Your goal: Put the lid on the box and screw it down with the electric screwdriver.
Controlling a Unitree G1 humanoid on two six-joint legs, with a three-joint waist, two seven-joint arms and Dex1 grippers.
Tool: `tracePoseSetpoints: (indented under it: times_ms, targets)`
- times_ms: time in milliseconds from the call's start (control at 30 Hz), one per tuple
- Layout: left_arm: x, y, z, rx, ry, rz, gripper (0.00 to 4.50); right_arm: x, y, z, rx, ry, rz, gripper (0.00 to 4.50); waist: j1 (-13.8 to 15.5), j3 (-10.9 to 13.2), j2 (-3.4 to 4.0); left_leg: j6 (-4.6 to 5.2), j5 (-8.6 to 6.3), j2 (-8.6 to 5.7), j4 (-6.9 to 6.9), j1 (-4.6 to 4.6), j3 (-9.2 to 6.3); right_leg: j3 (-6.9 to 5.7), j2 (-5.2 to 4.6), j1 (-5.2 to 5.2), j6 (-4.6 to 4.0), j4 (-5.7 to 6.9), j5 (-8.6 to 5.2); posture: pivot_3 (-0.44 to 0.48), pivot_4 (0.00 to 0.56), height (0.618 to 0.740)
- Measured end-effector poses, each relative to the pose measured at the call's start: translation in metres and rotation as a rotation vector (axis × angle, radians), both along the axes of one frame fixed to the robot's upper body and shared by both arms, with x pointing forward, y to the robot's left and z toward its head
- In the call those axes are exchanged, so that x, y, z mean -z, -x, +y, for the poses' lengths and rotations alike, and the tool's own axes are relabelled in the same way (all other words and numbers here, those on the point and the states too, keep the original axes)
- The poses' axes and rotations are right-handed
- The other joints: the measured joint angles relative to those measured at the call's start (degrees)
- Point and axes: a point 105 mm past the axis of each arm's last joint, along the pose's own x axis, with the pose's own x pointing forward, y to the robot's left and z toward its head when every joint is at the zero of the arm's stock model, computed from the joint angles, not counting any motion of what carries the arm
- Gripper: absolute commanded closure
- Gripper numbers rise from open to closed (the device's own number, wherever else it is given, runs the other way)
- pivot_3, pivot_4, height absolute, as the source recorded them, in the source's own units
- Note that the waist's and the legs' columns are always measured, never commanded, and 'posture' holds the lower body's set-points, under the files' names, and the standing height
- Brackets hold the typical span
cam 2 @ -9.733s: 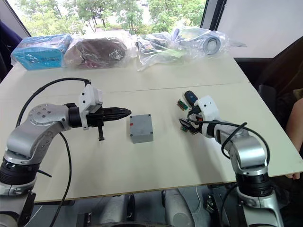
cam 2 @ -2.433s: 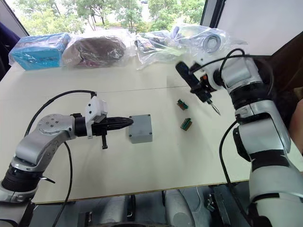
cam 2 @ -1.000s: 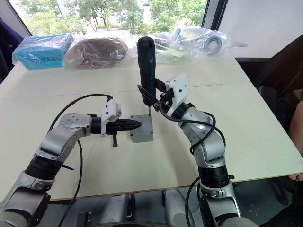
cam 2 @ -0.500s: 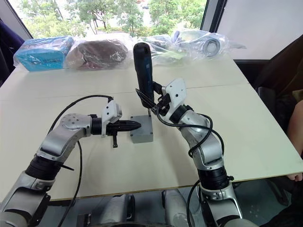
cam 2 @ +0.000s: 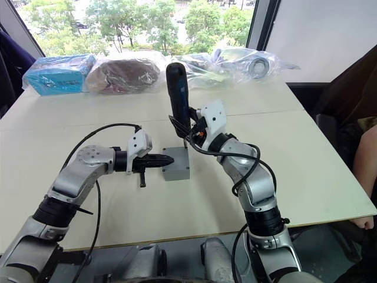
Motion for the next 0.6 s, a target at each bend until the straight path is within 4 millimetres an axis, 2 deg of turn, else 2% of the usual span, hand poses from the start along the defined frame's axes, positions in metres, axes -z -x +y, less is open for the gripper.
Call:
tracePoseSetpoints:
  times_ms: [133, 600]
  targets:
    - [0.0029, 0.0006, -0.0020, 0.005, -0.006, 0.006, 4.50, 0.0031, -0.0004, 0.0001, 0.004, 0.007, 0.024, 2.72, -0.01, -0.26, 0.01, -0.02, -0.02, 0.09, -0.31, 0.55, 0.03, -0.03, -0.04, 0.31, -0.03, -0.29, -0.02, 0.000, 0.150, 0.740]
    - [0.0068, 0.0017, -0.0029, 0.018, -0.008, 0.010, 4.50, 0.0065, -0.0008, -0.0012, 0.028, 0.017, 0.053, 2.72, 0.05, -1.22, -0.03, -0.02, -0.03, 0.19, -1.08, 0.61, -0.04, 0.01, -0.20, 0.30, -0.08, -1.06, -0.05, 0.000, 0.150, 0.740]
